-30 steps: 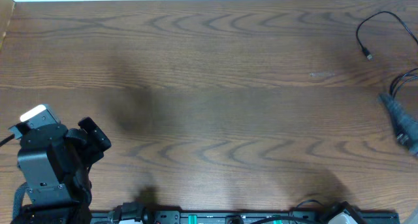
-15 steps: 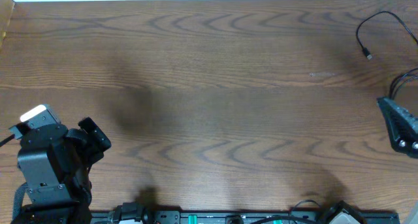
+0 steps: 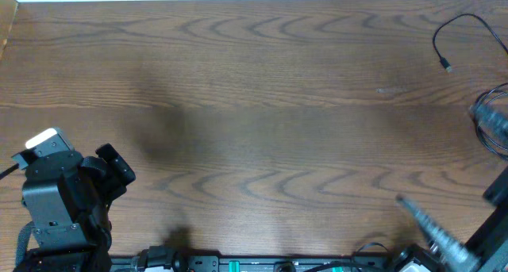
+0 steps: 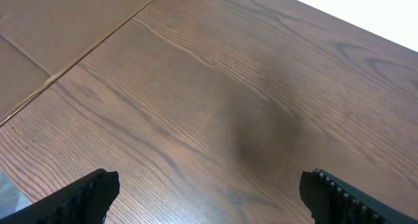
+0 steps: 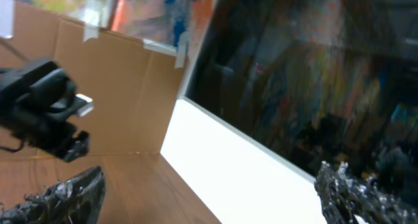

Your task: Untangle cables

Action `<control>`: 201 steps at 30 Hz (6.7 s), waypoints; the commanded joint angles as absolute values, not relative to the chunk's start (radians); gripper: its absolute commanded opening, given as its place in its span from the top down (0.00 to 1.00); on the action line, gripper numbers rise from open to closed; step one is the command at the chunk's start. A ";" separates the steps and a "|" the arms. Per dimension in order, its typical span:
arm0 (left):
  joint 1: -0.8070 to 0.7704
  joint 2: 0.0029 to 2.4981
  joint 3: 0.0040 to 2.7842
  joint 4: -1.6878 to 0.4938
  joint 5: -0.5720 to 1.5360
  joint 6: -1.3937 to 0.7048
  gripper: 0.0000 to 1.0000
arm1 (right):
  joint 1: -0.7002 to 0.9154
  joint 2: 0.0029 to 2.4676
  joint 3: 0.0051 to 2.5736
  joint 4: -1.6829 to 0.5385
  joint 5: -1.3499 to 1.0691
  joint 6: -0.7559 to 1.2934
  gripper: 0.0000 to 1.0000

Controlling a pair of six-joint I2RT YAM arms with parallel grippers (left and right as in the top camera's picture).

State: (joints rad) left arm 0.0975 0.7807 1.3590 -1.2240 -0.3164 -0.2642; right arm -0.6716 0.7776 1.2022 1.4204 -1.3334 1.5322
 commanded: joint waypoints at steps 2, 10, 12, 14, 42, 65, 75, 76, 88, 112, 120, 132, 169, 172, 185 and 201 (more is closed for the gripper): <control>0.099 0.779 1.377 -1.225 -0.327 -0.255 0.06 | -0.665 0.777 1.200 1.320 -1.339 1.555 0.01; 0.099 0.779 1.377 -1.222 -0.327 -0.255 0.06 | -0.599 0.777 1.142 0.574 -1.262 1.028 0.01; 0.099 0.779 1.377 -1.222 -0.327 -0.255 0.06 | -0.567 0.777 1.142 0.307 -1.150 0.778 0.01; 0.099 0.779 1.377 -1.222 -0.327 -0.255 0.06 | -0.538 0.777 1.142 0.105 -1.030 0.594 0.01; 0.099 0.779 1.377 -1.222 -0.327 -0.255 0.06 | 0.295 0.566 1.142 -0.858 0.392 -0.172 0.01; 0.099 0.779 1.377 -1.222 -0.327 -0.255 0.05 | 0.295 0.489 0.520 0.092 0.194 0.019 0.01; 0.099 0.779 1.377 -1.222 -0.326 -0.255 0.05 | 0.243 0.710 0.364 0.274 0.142 -0.101 0.01; 0.099 0.779 1.377 -1.222 -0.326 -0.255 0.05 | 0.243 0.719 0.364 0.274 0.143 -0.083 0.01; 0.099 0.779 1.377 -1.223 -0.327 -0.254 0.05 | 0.244 0.498 0.358 0.155 0.188 0.022 0.01; 0.099 0.780 1.377 -1.222 -0.326 -0.255 0.05 | 0.245 0.041 0.333 -0.380 0.308 0.197 0.01; 0.099 0.780 1.377 -1.222 -0.326 -0.255 0.05 | 0.245 0.041 0.173 -0.308 0.267 0.193 0.01; 0.099 0.780 1.377 -1.222 -0.326 -0.255 0.05 | 0.245 0.041 0.012 -0.046 0.094 0.164 0.01; 0.099 0.780 1.377 -1.227 -0.322 -0.255 0.05 | 0.242 0.563 0.006 -0.070 0.068 0.171 0.01; 0.099 0.780 1.377 -1.234 -0.321 -0.255 0.05 | 0.243 0.535 0.006 -0.070 0.069 0.171 0.01; 0.099 0.780 1.377 -1.234 -0.304 -0.255 0.05 | 0.240 0.265 0.006 -0.070 0.068 0.171 0.01; 0.099 0.780 1.377 -1.234 -0.303 -0.255 0.05 | 0.056 0.005 0.006 -0.065 0.068 0.171 0.01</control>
State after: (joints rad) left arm 0.0975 0.7815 1.3621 -1.2308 -0.3119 -0.2638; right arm 0.0692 0.0341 0.0097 -0.0681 0.0669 0.1684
